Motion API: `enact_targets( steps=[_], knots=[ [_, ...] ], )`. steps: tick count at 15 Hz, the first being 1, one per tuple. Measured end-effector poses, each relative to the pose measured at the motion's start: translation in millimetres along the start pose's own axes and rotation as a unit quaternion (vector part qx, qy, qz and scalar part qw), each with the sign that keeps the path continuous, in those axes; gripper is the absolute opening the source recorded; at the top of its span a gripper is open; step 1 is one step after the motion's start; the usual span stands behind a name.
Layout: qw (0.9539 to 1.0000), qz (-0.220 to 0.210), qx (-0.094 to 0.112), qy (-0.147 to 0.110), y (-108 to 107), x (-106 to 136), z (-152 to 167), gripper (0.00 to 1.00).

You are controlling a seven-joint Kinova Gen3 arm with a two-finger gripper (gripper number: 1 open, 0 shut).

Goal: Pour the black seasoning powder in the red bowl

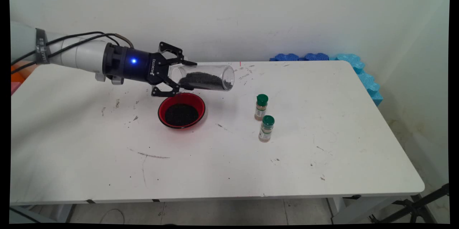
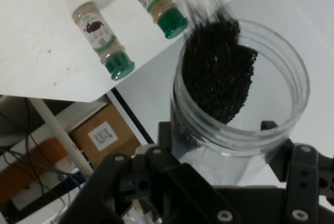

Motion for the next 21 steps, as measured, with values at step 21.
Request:
enact_targets(
  steps=[21],
  knots=[
    [0.9715,0.228,0.06,0.028,-2.2,-4.8,-5.6,0.0]
  ],
)
